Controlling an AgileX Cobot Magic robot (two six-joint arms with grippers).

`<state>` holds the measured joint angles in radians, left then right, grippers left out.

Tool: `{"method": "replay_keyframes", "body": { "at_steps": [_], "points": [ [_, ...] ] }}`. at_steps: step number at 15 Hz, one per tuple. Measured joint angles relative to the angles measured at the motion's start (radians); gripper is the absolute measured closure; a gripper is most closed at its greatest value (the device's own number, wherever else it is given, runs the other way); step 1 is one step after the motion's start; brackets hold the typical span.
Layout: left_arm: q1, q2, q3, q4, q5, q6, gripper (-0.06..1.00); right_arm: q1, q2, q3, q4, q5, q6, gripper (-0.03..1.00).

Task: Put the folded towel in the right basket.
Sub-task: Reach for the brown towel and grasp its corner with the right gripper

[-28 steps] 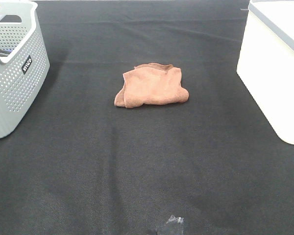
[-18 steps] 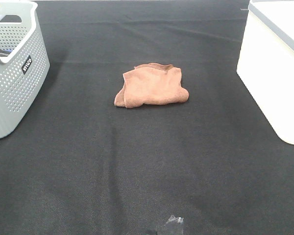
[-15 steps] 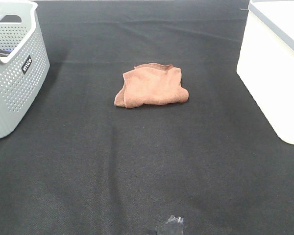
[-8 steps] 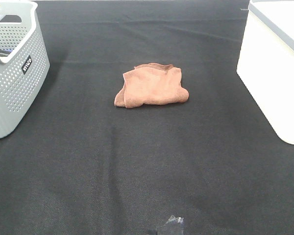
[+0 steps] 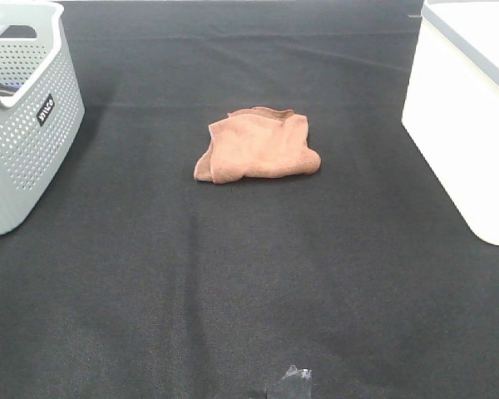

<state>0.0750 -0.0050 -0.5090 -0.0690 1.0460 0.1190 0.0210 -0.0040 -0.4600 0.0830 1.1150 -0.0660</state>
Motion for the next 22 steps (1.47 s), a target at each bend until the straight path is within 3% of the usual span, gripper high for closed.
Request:
{"method": "replay_keyframes", "body": {
  "at_steps": [22],
  "points": [
    [0.0,0.0,0.0,0.0,0.0,0.0,-0.05,0.0,0.016,0.0,-0.023,0.0,0.0,0.0]
  ]
}}
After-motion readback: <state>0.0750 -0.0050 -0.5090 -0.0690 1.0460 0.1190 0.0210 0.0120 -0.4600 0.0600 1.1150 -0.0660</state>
